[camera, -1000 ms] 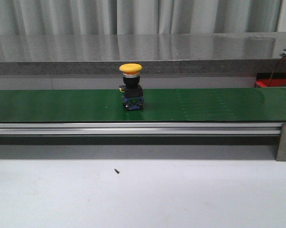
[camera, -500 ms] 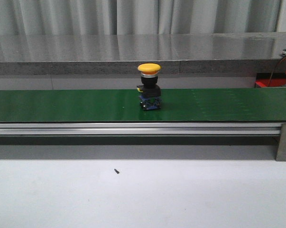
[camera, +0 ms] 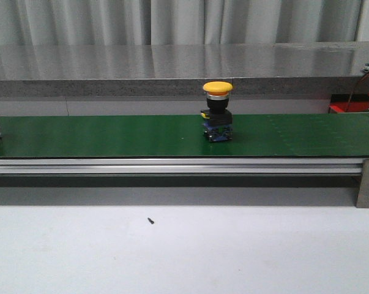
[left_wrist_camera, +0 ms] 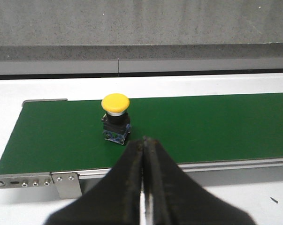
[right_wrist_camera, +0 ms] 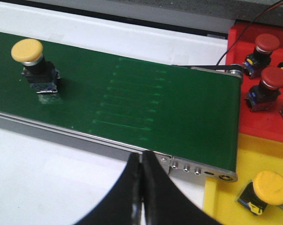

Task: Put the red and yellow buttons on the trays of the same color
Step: 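Place the second yellow button on the belt and open the left gripper, then lower the right gripper onto the first yellow button at the belt end and close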

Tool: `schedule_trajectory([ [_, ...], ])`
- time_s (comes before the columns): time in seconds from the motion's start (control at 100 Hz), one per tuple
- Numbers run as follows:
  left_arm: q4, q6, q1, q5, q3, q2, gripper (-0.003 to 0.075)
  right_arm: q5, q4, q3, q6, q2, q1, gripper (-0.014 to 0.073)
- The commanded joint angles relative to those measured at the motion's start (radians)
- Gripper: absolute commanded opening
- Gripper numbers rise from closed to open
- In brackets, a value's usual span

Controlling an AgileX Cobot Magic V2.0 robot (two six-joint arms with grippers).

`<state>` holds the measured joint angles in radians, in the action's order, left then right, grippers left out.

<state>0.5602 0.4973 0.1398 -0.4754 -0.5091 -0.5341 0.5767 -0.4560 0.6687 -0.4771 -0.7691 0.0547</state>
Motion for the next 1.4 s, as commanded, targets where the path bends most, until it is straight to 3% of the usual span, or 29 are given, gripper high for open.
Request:
schedule_trajectory([
  [0.0, 0.022, 0.001, -0.007, 0.069, -0.017, 0.002, -0.0019, -0.046, -0.049, 0.029, -0.003, 0.001, -0.001, -0.001],
  [0.1, 0.022, 0.001, -0.007, 0.074, -0.017, 0.002, -0.002, -0.044, -0.064, 0.029, -0.003, 0.001, -0.001, 0.0182],
  [0.22, 0.022, 0.001, -0.007, 0.076, -0.017, 0.002, -0.002, -0.054, -0.095, 0.029, -0.003, 0.001, -0.001, 0.051],
  [0.3, 0.022, 0.001, -0.007, 0.076, -0.017, 0.002, -0.002, -0.056, -0.1, 0.036, -0.003, -0.012, -0.001, 0.0614],
  [0.7, 0.022, 0.001, -0.007, 0.076, -0.017, 0.002, -0.002, 0.131, -0.101, 0.277, -0.017, -0.355, -0.032, 0.0622],
  [1.03, 0.022, 0.001, -0.007, 0.076, -0.017, 0.002, -0.002, 0.106, -0.091, 0.445, -0.027, -0.638, -0.16, 0.0622],
  [1.39, 0.022, 0.001, -0.007, 0.076, -0.017, 0.001, -0.002, 0.06, -0.077, 0.543, -0.044, -0.789, -0.17, 0.0622],
])
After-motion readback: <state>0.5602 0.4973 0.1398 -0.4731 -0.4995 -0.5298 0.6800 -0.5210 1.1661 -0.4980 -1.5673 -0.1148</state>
